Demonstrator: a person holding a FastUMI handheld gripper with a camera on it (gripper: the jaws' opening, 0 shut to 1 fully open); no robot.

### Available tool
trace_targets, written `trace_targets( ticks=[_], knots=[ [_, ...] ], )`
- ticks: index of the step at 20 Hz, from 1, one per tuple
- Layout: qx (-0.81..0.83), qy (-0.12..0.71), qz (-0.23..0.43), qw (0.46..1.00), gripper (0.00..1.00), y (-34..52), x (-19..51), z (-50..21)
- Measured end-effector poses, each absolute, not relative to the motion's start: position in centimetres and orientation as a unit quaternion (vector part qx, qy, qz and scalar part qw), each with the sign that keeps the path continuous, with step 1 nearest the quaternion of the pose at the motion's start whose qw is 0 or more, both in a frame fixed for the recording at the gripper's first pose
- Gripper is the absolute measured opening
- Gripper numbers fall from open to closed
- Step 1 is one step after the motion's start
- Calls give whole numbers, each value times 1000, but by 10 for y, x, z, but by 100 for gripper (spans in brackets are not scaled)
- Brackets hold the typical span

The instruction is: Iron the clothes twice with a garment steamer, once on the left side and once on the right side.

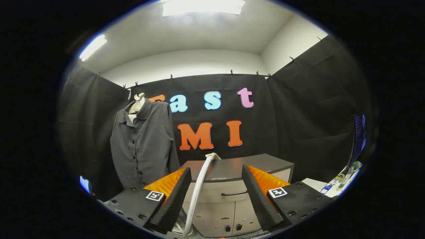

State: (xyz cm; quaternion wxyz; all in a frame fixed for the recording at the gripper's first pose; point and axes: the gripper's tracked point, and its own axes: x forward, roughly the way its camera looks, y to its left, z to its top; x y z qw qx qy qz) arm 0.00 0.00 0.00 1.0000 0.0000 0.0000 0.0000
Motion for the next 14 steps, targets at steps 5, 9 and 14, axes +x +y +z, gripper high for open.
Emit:
trace_targets(
  ticks=[5, 9, 14],
  knots=[
    [-1, -1, 3, 1000, 98, 4, 3, 1],
    [-2, 1, 5, 1000, 98, 6, 6, -1],
    [-4, 4, 5, 1000, 98, 10, 11, -4]
  ],
)
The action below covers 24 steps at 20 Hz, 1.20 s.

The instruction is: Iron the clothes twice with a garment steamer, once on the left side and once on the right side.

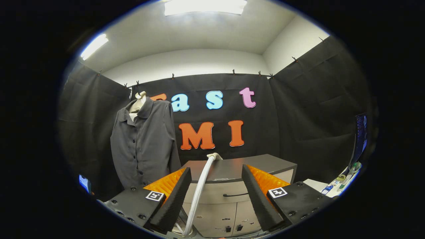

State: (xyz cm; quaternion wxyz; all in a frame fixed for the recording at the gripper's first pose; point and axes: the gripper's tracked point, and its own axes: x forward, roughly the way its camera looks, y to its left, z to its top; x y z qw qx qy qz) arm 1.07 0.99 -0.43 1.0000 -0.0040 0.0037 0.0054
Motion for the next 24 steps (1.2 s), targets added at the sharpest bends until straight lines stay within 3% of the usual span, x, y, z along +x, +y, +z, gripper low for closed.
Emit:
trace_targets(
  ticks=[18, 24],
  knots=[
    [4, 3, 1, 1000, 98, 12, 21, -6],
    [-4, -41, 55, 998, 98, 51, 20, 18]
  ],
)
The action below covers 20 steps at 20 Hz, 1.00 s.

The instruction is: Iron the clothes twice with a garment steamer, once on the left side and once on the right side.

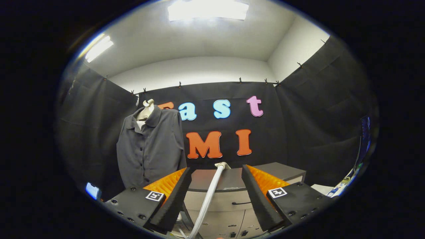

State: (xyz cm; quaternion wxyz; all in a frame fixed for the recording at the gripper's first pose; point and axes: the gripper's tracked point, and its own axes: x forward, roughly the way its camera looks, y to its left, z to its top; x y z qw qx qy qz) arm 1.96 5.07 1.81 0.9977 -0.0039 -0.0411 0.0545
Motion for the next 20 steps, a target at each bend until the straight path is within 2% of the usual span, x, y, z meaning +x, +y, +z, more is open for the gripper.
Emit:
trace_targets(
  ticks=[14, 20],
  knots=[
    [-8, -11, 75, 997, 98, 67, 47, 7],
    [-11, -9, 54, 998, 98, 62, 77, 39]
  ],
)
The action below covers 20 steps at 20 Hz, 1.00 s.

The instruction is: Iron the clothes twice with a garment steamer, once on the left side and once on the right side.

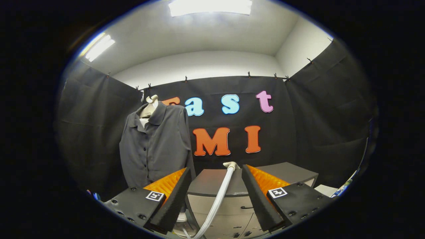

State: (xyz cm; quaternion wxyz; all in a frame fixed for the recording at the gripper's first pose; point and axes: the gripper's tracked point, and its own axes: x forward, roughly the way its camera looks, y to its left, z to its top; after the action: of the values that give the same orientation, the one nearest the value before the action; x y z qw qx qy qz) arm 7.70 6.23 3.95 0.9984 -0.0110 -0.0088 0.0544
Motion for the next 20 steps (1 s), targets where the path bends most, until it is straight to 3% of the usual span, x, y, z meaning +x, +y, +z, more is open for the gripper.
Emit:
trace_targets(
  ticks=[8, 14, 20],
  knots=[
    [8, 99, 94, 991, 98, 96, 201, 68],
    [23, 218, 83, 972, 97, 83, 326, 23],
    [-20, 286, 75, 955, 97, 67, 397, -28]
  ],
)
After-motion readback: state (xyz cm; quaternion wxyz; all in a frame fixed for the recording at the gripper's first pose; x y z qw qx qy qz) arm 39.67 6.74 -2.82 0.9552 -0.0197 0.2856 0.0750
